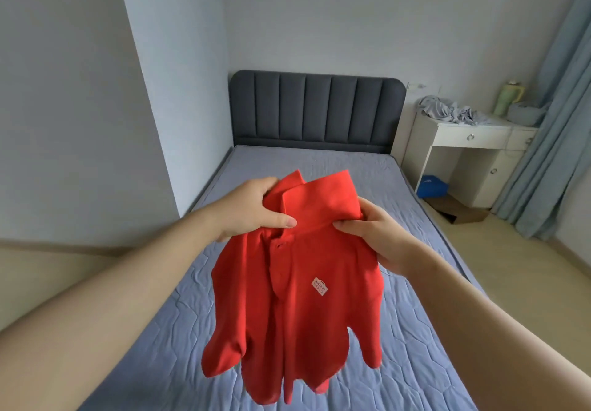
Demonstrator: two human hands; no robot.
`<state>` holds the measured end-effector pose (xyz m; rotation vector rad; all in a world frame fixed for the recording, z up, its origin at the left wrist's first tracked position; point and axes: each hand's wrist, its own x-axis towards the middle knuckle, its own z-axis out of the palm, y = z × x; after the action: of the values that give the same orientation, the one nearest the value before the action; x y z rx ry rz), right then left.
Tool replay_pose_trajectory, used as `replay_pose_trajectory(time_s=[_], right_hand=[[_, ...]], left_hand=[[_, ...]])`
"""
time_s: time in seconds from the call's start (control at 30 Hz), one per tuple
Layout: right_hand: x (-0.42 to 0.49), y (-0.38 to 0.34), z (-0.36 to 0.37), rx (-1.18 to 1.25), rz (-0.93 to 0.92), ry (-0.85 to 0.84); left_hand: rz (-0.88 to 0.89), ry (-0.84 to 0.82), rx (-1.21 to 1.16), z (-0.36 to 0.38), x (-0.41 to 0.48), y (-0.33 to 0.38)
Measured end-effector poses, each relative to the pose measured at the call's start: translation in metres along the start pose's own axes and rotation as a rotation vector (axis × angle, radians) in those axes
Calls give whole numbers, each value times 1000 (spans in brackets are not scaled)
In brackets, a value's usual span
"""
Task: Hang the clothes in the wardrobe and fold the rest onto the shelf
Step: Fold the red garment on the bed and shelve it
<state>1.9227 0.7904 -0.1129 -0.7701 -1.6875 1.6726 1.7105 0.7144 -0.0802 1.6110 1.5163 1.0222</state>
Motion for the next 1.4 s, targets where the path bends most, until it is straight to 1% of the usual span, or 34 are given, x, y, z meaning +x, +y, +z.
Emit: replay_pose_trajectory(time_s=[0.1,0.23,0.33,0.43,0.53,0.6,0.67,0.8,0.87,0.93,1.0,1.1,1.2,1.23,1.27,1.33,1.4], right_hand=[[-23,3,-3,68,78,-60],[-45,6,-6,114,159,-163],[-51,11,-14,104,203,-177],[-45,27,-23,39,252,-76],[-29,64,-32,-209,325,95],[-12,98,-37,-416,398,153],[8,139,-44,-559,480,173],[47,217,-56,-745,645,271],[72,261,-64,-796,694,349],[93,299,-70,-845,728,380],[116,336,-77,-806,755,406],[150,383,-86,-525,805,552],[181,417,-96,-330,814,643],[191,430,-100,-309,800,655],[201,442,-105,-313,779,665],[219,461,-116,-388,727,664],[232,473,-127,-450,673,661]], left_hand=[[-22,-59,-44,12,-23,7],[-90,-186,-204,22,-44,13],[-139,-261,-292,31,-40,8],[-202,-255,-287,43,-24,-12],[-297,-222,-217,64,4,-58],[-360,-220,-192,80,25,-98],[-410,-230,-165,95,49,-142],[-456,-250,-29,125,98,-225],[-463,-259,49,139,130,-270],[-462,-258,111,152,156,-310],[-459,-259,154,165,179,-348],[-445,-260,258,182,209,-396],[-351,-169,533,191,234,-430],[-314,-145,599,196,243,-442],[-303,-130,607,201,253,-452],[-331,-122,560,211,272,-467],[-347,-77,509,220,289,-477]])
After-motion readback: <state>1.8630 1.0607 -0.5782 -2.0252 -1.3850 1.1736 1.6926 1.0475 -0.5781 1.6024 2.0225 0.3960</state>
